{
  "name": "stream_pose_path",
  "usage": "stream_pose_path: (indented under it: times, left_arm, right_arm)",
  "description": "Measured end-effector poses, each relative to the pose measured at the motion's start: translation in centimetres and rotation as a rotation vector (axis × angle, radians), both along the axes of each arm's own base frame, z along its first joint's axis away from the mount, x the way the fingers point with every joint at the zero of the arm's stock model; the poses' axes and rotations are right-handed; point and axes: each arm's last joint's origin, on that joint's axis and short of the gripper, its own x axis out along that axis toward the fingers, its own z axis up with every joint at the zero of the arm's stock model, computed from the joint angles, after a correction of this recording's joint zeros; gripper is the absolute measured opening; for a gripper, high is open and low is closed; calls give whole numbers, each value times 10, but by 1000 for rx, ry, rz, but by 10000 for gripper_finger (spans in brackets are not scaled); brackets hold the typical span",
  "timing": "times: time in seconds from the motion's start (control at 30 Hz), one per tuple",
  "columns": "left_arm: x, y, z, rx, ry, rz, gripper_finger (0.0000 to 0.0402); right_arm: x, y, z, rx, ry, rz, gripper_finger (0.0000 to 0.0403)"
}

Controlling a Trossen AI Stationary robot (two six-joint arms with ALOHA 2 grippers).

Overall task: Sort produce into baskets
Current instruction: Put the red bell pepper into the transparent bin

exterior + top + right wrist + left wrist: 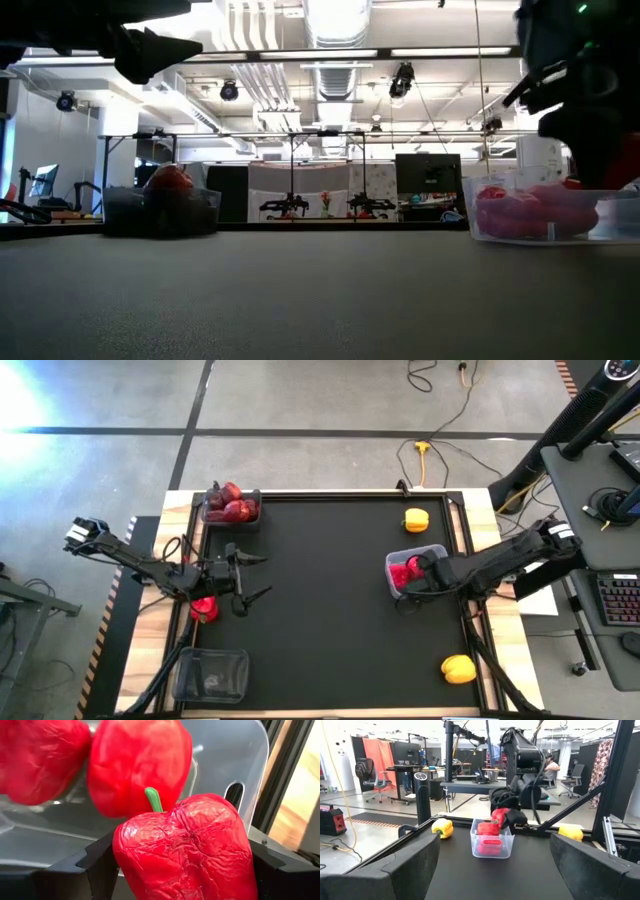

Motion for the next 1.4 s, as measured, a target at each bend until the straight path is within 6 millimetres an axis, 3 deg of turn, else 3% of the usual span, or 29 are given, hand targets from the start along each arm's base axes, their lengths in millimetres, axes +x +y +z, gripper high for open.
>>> stream_pose_path:
  times: [0.2,0.33,0.6,0.97,1.4]
  left_arm:
    - [2,-1,-2,7,15,0,359]
    - [2,-1,-2,7,16,0,359]
    - [2,-1,-2,26,20,1,359]
    - [2,-1,-2,29,21,2,359]
    - [2,-1,-2,25,20,1,359]
  right_arm:
    - [11,-14,-12,-2,92,-4,294]
    - [15,-20,-13,-17,99,16,319]
    - [8,-23,19,-150,211,-55,345]
    - [10,-26,28,-305,110,-88,326]
    - [10,-40,8,-479,4,-355,352]
